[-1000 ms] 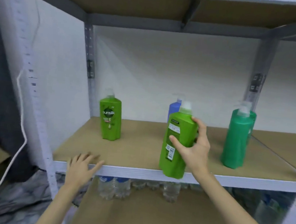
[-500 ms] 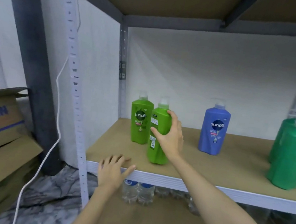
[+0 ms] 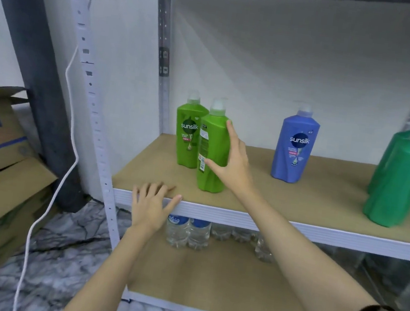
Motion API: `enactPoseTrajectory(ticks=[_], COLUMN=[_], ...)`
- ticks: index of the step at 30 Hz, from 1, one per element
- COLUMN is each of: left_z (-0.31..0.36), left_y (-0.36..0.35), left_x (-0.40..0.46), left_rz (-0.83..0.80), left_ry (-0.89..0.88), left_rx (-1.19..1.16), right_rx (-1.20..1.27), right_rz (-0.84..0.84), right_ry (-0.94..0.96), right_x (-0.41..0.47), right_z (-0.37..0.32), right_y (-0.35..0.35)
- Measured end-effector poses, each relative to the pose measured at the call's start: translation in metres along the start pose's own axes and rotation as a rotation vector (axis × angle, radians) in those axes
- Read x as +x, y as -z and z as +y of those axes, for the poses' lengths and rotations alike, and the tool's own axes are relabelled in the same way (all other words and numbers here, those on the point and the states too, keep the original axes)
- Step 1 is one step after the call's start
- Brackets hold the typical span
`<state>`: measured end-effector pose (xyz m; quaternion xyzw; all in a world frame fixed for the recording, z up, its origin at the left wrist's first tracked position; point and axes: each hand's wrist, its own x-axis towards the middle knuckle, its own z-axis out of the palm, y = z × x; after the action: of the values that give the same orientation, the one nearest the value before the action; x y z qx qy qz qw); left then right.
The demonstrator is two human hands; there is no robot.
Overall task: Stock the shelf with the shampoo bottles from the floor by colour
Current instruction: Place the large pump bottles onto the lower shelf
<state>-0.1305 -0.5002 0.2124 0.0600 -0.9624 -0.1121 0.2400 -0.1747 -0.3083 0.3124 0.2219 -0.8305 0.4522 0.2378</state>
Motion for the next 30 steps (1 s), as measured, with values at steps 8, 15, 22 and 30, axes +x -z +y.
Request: enactPoseTrajectory(ticks=[8, 15, 22, 30], left_z=[-0.013, -0.066, -0.111, -0.133], left_y=[-0.026, -0.111, -0.156, -0.173], left_x=[-0.058, -0.179, -0.260, -0.283], left_rz=[0.329, -0.257, -0.583, -0.571], left_ry=[-0.113, 0.307, 0.512, 0.521], left_rx=[-0.311, -0.397, -0.305, -0.232], right_rx=[0.032, 0.024, 0.192, 0.260], right_rz=[0.145, -0.672, -0.818, -0.738], right_ry=[0.245, -0.501, -0.949, -1.068], right_x=[-0.113, -0.250, -0.345, -0.364], right_z=[0.049, 0.155, 0.214, 0.217], right_y=[-0.014, -0.080, -0.135, -0.171])
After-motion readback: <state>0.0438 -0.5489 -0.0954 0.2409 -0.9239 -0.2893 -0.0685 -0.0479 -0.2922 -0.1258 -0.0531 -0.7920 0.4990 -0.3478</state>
